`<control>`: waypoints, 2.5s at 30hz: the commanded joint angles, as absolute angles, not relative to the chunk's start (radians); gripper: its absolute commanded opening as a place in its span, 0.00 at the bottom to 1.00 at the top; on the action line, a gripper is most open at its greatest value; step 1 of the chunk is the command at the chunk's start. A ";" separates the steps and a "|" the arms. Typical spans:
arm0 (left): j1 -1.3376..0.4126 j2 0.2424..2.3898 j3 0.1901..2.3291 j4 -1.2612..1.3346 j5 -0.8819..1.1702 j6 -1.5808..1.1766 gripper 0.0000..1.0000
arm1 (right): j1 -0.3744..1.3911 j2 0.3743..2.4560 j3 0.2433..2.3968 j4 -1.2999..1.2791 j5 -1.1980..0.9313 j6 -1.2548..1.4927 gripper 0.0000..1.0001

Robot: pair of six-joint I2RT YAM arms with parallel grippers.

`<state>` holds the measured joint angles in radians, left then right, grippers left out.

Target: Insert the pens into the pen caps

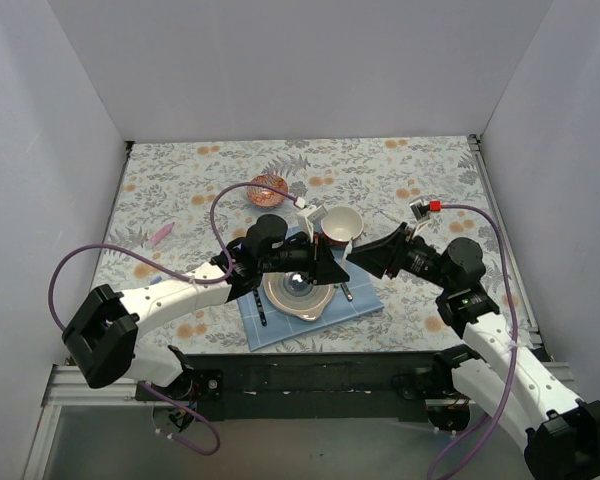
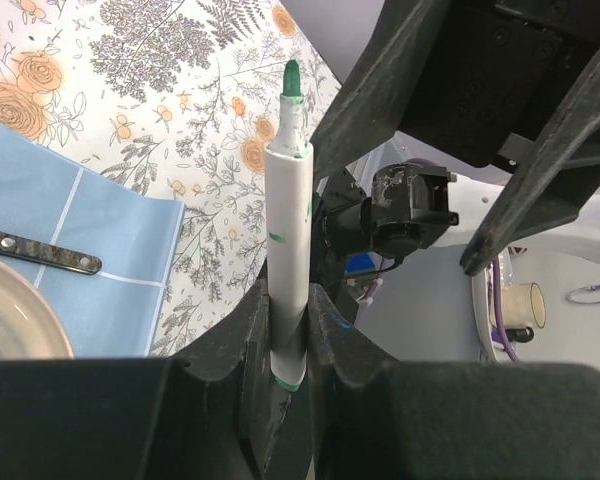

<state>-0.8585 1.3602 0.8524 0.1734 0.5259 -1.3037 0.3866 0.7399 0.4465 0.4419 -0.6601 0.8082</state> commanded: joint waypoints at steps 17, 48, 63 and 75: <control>-0.854 1.318 0.848 0.281 0.620 -1.327 0.00 | 0.586 0.805 0.520 0.460 -0.485 0.758 0.54; -0.854 1.256 0.802 0.299 0.660 -1.312 0.00 | 0.598 0.701 0.452 0.417 -0.324 0.828 0.34; -0.854 1.272 0.830 0.288 0.670 -1.312 0.00 | 0.600 0.802 0.436 0.534 -0.477 0.850 0.28; -0.854 1.246 0.787 0.310 0.643 -1.324 0.34 | 0.600 0.776 0.521 0.522 -0.354 0.827 0.01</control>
